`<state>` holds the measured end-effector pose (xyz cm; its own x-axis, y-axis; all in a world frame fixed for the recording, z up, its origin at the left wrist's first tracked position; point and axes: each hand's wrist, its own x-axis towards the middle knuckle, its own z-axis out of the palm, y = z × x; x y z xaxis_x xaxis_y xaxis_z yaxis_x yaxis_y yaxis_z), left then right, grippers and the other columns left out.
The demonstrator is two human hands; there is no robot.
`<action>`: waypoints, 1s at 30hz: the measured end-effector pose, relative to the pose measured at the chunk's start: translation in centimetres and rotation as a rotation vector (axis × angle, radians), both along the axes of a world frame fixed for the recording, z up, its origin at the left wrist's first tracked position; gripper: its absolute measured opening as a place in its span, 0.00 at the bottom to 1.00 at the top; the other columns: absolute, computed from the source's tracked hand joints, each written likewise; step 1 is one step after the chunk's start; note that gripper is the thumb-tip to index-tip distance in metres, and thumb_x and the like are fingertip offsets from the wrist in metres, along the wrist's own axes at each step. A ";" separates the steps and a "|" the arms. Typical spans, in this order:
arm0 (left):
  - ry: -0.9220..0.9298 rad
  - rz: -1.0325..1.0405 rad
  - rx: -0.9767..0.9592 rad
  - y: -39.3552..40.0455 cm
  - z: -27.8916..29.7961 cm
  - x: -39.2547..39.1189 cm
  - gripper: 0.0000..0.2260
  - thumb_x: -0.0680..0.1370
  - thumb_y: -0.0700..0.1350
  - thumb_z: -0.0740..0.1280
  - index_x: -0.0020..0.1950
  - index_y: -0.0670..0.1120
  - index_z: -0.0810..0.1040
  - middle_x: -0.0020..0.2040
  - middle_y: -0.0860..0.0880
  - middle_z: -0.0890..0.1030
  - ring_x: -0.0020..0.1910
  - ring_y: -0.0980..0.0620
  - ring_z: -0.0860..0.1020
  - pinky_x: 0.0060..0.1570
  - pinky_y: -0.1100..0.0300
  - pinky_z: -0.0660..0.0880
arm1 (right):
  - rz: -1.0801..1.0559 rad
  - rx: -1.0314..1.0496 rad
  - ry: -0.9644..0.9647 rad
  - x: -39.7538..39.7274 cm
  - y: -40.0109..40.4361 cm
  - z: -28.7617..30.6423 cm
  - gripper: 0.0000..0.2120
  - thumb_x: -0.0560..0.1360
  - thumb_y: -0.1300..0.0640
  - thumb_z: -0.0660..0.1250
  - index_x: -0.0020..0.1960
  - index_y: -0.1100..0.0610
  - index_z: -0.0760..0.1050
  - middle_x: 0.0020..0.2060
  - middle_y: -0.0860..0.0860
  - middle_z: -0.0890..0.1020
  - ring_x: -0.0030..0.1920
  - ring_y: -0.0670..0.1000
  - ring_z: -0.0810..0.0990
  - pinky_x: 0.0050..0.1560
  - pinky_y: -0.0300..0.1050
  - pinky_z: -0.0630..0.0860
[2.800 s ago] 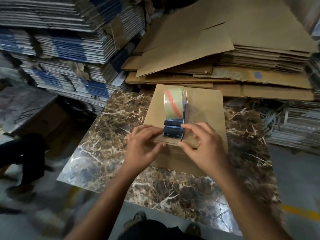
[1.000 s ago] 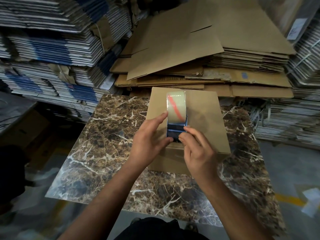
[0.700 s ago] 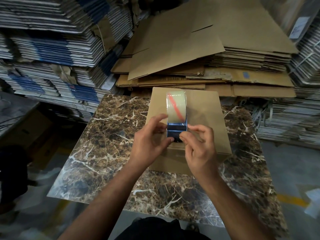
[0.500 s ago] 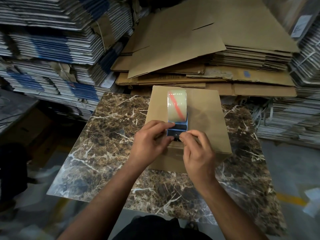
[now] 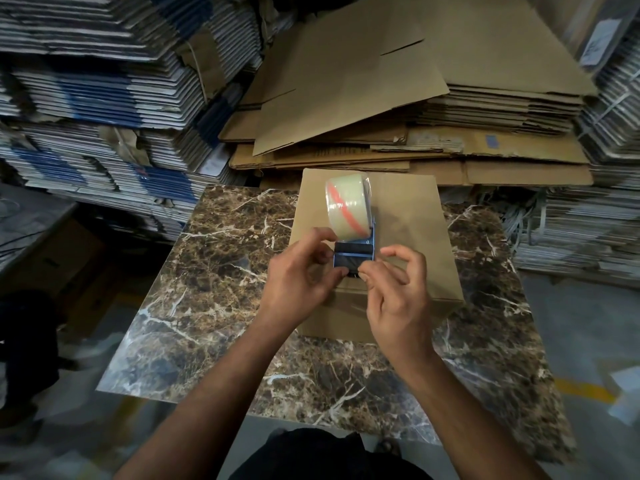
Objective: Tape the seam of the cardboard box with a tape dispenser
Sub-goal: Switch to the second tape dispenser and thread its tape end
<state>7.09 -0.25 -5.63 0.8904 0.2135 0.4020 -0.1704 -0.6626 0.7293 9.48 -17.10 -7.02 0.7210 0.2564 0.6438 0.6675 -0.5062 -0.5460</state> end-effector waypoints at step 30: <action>0.134 -0.061 0.103 0.1 1.1 1.1 0.38 0.71 0.49 0.75 0.78 0.63 0.62 0.53 0.59 0.76 0.40 0.58 0.77 0.41 0.51 0.80 | 0.112 -0.010 0.009 0.8 -1.7 -0.1 0.05 0.78 0.67 0.67 0.50 0.60 0.81 0.65 0.62 0.75 0.56 0.52 0.85 0.64 0.34 0.75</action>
<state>8.14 -0.14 -4.53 0.9474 0.1215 0.2960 -0.1183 -0.7267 0.6767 10.30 -18.80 -7.09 0.6931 0.3416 0.6348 0.7154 -0.4342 -0.5475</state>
